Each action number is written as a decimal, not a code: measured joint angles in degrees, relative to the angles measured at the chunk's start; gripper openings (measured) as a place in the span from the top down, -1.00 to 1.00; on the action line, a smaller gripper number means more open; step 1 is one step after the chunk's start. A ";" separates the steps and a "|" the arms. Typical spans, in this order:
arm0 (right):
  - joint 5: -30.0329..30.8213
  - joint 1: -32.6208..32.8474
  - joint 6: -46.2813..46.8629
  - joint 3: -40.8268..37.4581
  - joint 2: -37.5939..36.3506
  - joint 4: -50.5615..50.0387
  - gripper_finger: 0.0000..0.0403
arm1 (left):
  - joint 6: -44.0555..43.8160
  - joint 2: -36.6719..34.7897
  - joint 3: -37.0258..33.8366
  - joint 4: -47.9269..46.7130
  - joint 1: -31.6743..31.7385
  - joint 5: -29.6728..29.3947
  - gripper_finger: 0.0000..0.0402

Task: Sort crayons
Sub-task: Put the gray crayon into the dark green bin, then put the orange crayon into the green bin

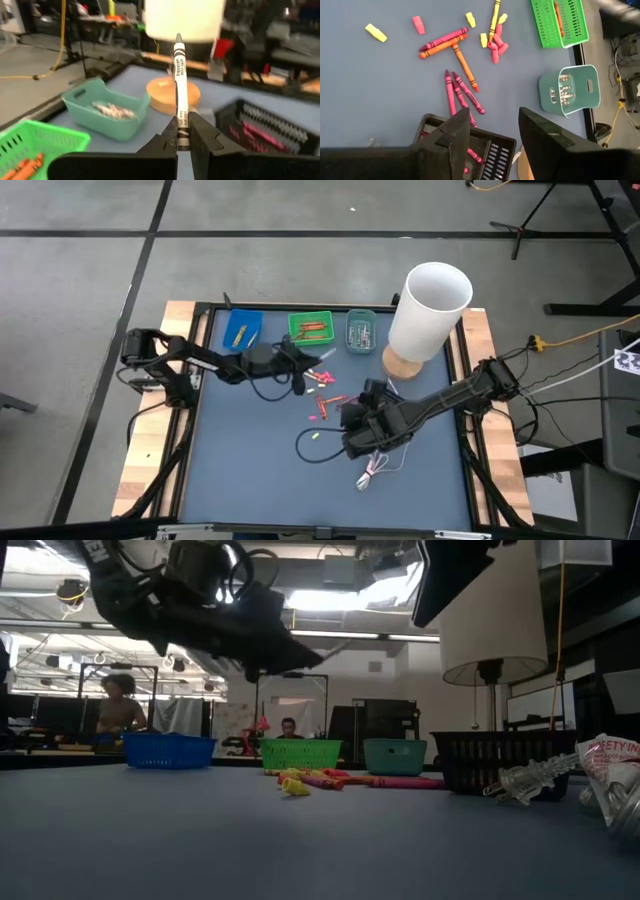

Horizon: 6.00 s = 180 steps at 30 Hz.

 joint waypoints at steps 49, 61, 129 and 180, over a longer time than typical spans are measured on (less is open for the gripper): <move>-0.46 -0.04 -0.17 -0.04 0.00 2.69 0.17 | -22.72 30.69 35.82 -17.00 12.23 1.43 0.84; -0.45 -0.04 -0.17 -0.04 0.00 3.05 0.17 | -19.18 30.66 36.82 -16.96 12.26 1.67 0.63; -41.47 -28.17 -28.72 -32.78 0.92 56.89 0.17 | 2.66 -24.39 -10.24 -34.97 -4.42 12.40 0.60; -18.50 -30.94 -34.62 -18.80 5.14 64.60 0.87 | 2.85 -24.37 -10.26 -35.60 -4.76 12.35 0.61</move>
